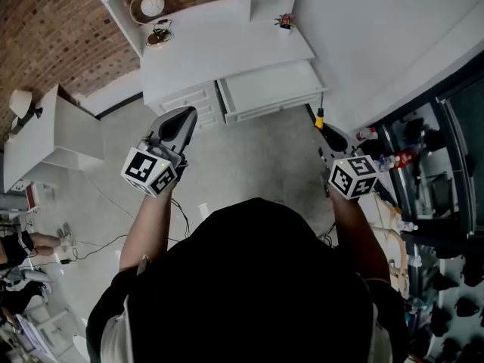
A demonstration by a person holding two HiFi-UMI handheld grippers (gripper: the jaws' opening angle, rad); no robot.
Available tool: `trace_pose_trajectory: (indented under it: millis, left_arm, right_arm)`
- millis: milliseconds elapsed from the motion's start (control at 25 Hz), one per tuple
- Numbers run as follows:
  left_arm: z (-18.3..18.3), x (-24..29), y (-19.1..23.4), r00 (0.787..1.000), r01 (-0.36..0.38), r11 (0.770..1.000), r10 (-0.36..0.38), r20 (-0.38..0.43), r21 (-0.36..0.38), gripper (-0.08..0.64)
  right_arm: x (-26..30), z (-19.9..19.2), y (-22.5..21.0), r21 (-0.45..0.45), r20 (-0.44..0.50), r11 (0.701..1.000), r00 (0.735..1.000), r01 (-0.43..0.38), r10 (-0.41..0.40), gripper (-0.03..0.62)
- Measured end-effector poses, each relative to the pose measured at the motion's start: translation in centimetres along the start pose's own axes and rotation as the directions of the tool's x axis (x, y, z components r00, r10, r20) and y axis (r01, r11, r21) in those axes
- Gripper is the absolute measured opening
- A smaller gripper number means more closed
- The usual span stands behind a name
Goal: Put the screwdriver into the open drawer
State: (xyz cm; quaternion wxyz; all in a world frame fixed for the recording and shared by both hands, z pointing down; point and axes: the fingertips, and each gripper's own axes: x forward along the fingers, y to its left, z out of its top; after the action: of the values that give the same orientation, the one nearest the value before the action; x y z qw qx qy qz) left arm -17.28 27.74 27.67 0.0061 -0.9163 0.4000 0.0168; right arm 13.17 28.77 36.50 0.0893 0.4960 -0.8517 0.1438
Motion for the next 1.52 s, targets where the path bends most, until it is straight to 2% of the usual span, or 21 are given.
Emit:
trace_pose_trajectory:
  millis: [520,840,1520]
  left_arm:
    - [-0.8,-0.3,-1.9,0.999,0.033,0.999,-0.033,-0.041,-0.004,0.015]
    - [-1.1,-1.1,-1.2,0.996,0.042,0.999,-0.043,-0.074,-0.016,0.015]
    - [-2.5,-0.3,0.5,0.992,0.047,0.998,-0.051,-0.116,-0.036,0.015]
  right_arm:
    - [-1.1,-1.7,0.6,0.050,0.013,0.999,1.000,0.020,-0.021,0.082]
    - [-0.4,-1.1,2.1,0.063,0.026,0.998,1.000,0.010,-0.012,0.084]
    - [1.7,0.1,1.5,0.066,0.030,0.998,0.999,0.011,-0.013,0.084]
